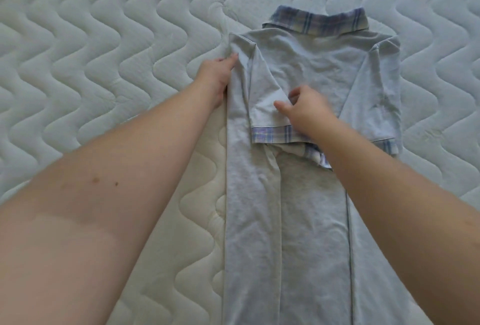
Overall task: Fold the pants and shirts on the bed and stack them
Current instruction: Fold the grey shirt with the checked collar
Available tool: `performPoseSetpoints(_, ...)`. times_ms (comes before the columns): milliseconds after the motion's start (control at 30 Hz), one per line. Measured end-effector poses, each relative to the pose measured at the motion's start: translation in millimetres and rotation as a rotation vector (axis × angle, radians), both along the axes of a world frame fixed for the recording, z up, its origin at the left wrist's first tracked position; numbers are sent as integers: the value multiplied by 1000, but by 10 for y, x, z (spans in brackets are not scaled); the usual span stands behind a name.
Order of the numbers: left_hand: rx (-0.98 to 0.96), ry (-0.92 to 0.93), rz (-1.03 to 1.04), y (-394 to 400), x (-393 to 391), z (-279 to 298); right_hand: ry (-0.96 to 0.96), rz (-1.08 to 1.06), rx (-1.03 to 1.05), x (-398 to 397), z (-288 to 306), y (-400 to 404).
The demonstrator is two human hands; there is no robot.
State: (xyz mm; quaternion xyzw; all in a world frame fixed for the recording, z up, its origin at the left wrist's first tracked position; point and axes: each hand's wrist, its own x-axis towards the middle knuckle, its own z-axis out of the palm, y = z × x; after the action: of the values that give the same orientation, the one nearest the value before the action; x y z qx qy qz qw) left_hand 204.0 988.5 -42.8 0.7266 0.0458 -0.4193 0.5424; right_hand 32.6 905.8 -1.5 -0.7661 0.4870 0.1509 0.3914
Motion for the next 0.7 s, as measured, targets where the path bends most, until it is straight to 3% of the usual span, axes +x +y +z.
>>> performPoseSetpoints(133, 47, -137, -63, -263, 210, 56, 48, 35, 48, 63, -85, 7)
performPoseSetpoints(233, 150, -274, -140, -393, 339, 48, -27, 51, 30, 4, -95, 20)
performPoseSetpoints(333, 253, -373, -161, -397, 441, 20, 47, 174, 45, -93, -90, 15)
performPoseSetpoints(433, 289, -375, -183, -406, 505, -69, 194, 245, 48, -174, -120, -58)
performPoseSetpoints(700, 321, -377, -201, -448, 457, -115, 167, 167, -99, -283, -229, 89)
